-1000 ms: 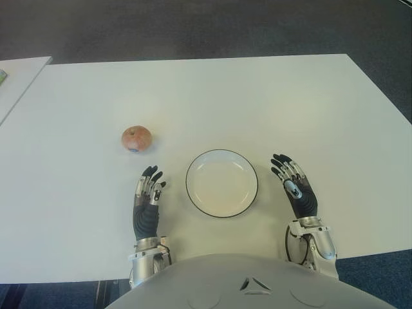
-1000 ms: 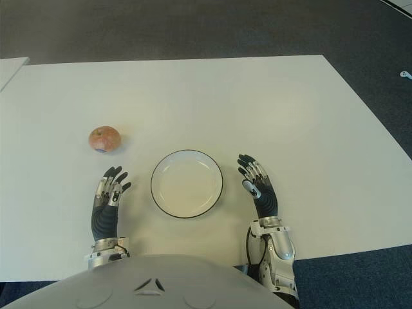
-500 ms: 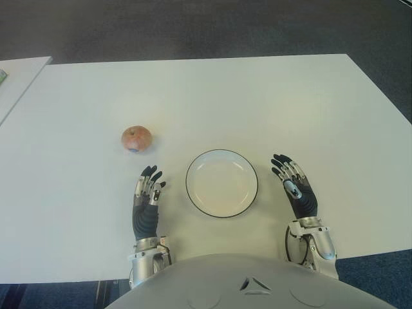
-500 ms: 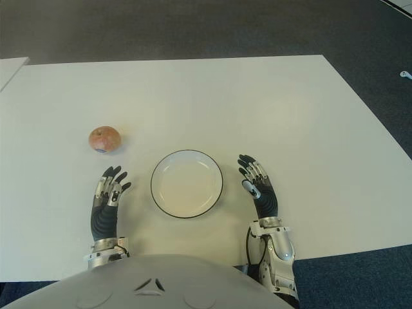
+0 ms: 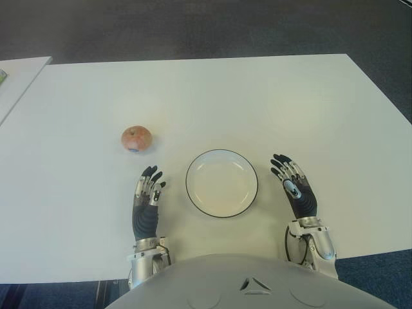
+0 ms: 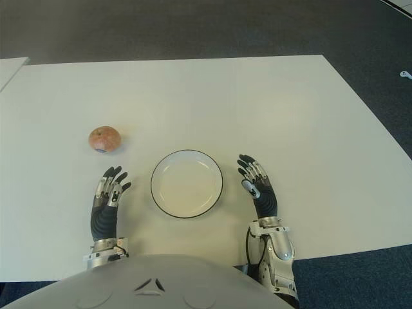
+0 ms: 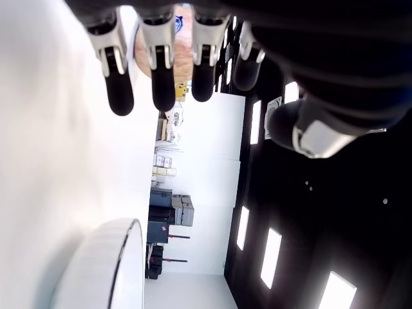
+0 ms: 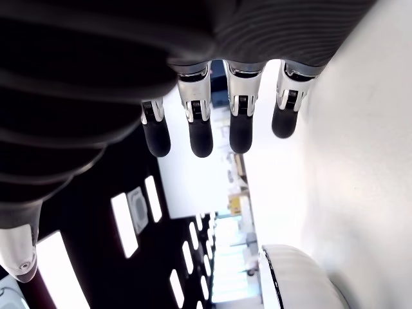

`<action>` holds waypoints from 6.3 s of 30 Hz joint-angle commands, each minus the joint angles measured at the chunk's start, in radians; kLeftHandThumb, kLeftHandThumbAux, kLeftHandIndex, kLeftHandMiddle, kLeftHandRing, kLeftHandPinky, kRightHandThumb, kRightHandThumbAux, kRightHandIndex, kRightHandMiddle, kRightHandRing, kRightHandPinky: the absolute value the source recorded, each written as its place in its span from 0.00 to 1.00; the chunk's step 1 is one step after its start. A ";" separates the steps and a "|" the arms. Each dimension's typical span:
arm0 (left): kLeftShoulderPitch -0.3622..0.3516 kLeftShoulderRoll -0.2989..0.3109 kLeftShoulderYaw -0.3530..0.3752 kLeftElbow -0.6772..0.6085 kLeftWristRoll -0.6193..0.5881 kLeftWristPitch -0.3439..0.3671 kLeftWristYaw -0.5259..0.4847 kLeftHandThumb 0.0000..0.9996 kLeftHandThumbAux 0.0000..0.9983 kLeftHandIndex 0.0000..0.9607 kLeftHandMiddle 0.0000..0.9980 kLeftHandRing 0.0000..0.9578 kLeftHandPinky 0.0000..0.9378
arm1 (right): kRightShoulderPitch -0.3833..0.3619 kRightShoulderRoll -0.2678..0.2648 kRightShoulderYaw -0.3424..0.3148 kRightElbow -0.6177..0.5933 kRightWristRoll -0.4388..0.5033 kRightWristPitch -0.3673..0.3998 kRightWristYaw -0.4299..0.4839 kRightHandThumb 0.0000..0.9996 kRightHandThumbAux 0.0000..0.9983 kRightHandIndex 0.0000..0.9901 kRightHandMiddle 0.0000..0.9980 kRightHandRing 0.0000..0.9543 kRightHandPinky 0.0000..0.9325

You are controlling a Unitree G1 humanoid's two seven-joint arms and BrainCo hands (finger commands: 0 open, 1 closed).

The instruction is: Put the apples into the plate.

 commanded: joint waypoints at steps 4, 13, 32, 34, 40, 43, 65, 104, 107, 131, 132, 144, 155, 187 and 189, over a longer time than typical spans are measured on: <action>0.050 -0.003 -0.006 -0.157 0.016 0.103 0.003 0.15 0.47 0.13 0.13 0.16 0.19 | 0.021 0.017 0.010 0.046 -0.004 0.031 -0.005 0.20 0.52 0.15 0.16 0.13 0.11; 0.047 0.034 0.039 -0.367 0.110 0.250 0.007 0.17 0.44 0.17 0.14 0.15 0.20 | 0.004 0.022 0.010 0.068 -0.006 0.030 -0.004 0.21 0.51 0.15 0.15 0.11 0.10; -0.078 0.161 0.176 -0.597 0.315 0.416 -0.042 0.18 0.67 0.12 0.07 0.08 0.13 | -0.050 0.029 0.012 0.151 -0.034 0.006 -0.014 0.19 0.49 0.16 0.16 0.10 0.10; -0.087 0.182 0.205 -0.636 0.371 0.453 -0.052 0.19 0.67 0.11 0.06 0.07 0.12 | -0.055 0.030 0.011 0.157 -0.033 0.003 -0.015 0.19 0.49 0.16 0.16 0.10 0.11; -0.127 0.240 0.240 -0.687 0.599 0.542 -0.073 0.24 0.63 0.10 0.07 0.08 0.11 | -0.070 0.034 0.007 0.178 -0.029 -0.003 -0.016 0.20 0.50 0.16 0.16 0.11 0.12; -0.187 0.286 0.242 -0.647 0.762 0.565 -0.061 0.26 0.59 0.10 0.07 0.08 0.10 | -0.080 0.035 0.005 0.191 -0.032 -0.010 -0.019 0.20 0.50 0.17 0.16 0.11 0.12; -0.373 0.568 0.239 -0.484 1.077 0.581 -0.170 0.39 0.42 0.14 0.11 0.14 0.23 | -0.103 0.025 0.001 0.229 -0.035 -0.024 -0.013 0.19 0.52 0.18 0.17 0.11 0.10; -0.663 0.731 0.055 0.074 1.087 0.611 -0.070 0.34 0.25 0.02 0.00 0.00 0.01 | -0.108 0.028 -0.015 0.248 -0.028 -0.020 -0.015 0.24 0.56 0.19 0.18 0.14 0.14; -0.679 0.730 0.039 0.112 1.085 0.613 -0.049 0.34 0.25 0.01 0.00 0.00 0.00 | -0.109 0.028 -0.016 0.249 -0.025 -0.017 -0.014 0.24 0.56 0.18 0.18 0.14 0.14; -0.850 0.708 -0.080 0.418 1.053 0.667 0.045 0.38 0.26 0.00 0.00 0.00 0.00 | -0.106 0.025 -0.027 0.270 -0.027 -0.022 -0.002 0.25 0.57 0.20 0.19 0.14 0.14; -0.854 0.707 -0.084 0.427 1.051 0.667 0.050 0.38 0.26 0.00 0.00 0.00 0.00 | -0.105 0.024 -0.027 0.270 -0.026 -0.021 0.001 0.25 0.57 0.20 0.19 0.14 0.14; -0.920 0.688 -0.138 0.576 1.012 0.661 0.123 0.40 0.27 0.00 0.00 0.00 0.00 | -0.097 0.024 -0.037 0.267 -0.017 -0.027 0.020 0.25 0.57 0.21 0.19 0.13 0.12; -0.988 0.648 -0.234 0.839 1.015 0.619 0.287 0.39 0.29 0.01 0.00 0.00 0.04 | -0.079 0.037 -0.041 0.260 -0.010 -0.040 0.020 0.26 0.57 0.22 0.19 0.14 0.14; -1.007 0.620 -0.308 0.986 0.825 0.422 0.421 0.75 0.70 0.46 0.88 0.89 0.89 | -0.063 0.037 -0.047 0.245 -0.009 -0.039 0.023 0.24 0.56 0.21 0.20 0.16 0.17; -1.009 0.621 -0.311 0.989 0.823 0.419 0.416 0.75 0.70 0.46 0.88 0.90 0.88 | -0.067 0.038 -0.048 0.249 -0.008 -0.042 0.023 0.25 0.56 0.21 0.21 0.16 0.17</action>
